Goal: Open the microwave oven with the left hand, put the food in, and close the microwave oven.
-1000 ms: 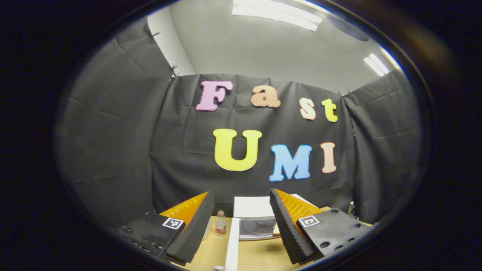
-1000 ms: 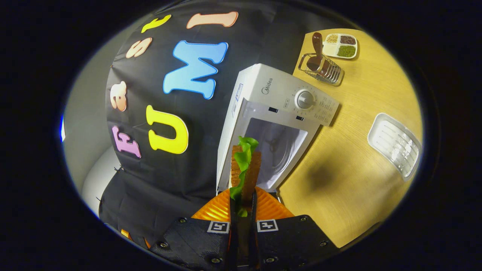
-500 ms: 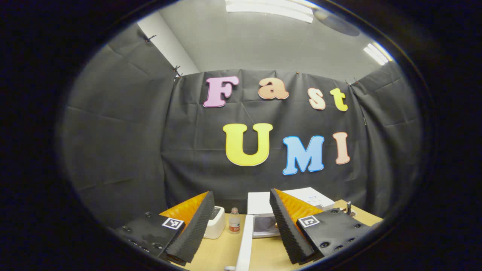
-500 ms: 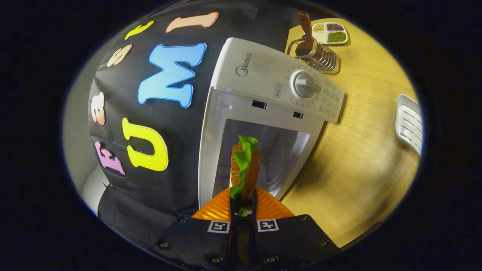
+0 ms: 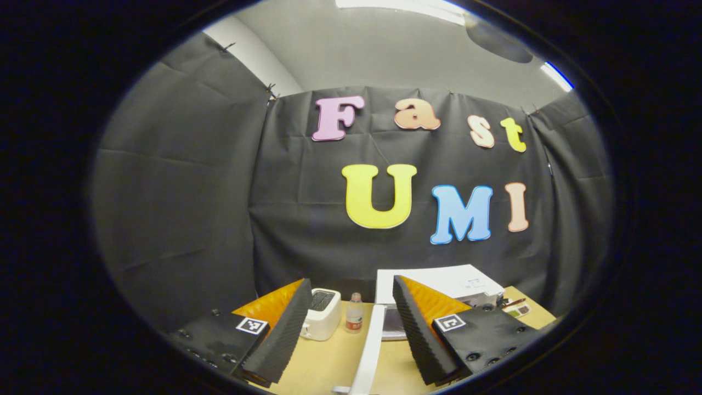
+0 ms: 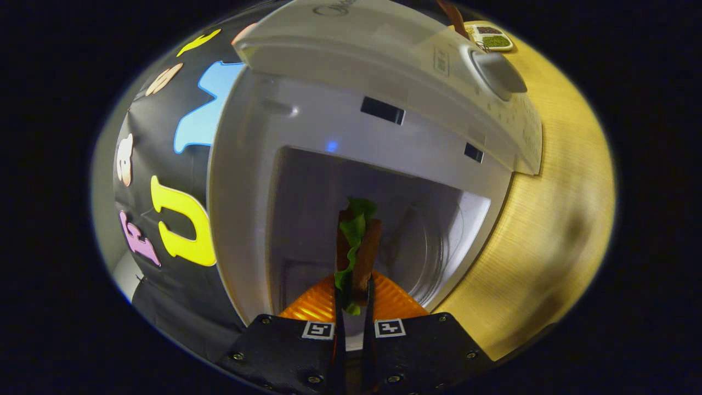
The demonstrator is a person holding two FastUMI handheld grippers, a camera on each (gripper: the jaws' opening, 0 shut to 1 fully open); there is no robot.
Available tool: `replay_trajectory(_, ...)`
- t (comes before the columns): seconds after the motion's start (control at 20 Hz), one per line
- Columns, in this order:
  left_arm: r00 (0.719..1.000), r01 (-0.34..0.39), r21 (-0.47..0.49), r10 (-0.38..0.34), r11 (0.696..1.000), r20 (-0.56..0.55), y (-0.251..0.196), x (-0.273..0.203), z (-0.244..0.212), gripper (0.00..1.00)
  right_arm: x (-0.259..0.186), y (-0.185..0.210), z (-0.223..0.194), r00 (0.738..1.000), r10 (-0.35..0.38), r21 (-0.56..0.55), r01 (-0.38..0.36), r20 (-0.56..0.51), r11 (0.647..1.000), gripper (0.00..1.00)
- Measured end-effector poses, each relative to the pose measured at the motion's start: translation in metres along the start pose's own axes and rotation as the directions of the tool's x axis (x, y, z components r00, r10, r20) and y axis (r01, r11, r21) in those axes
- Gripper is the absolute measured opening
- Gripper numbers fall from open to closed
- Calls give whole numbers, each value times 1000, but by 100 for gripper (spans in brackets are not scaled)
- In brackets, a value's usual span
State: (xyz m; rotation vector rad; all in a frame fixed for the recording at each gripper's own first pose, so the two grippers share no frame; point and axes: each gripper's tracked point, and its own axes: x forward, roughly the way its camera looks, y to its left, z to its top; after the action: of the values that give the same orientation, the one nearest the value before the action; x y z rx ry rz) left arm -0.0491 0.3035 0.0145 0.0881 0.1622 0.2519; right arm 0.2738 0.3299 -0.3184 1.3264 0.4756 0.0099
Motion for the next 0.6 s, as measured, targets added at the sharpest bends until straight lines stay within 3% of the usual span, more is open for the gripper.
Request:
replay_trajectory(0.5,1000,-18,12,18,1000,-24,5,18,-7,94,32,-18,3,992,-79,88,71,95,994,12)
replay_trajectory(0.6,1000,-18,8,18,1000,-17,7,17,-7,95,30,-25,0,990,-112,85,105,82,991,18)
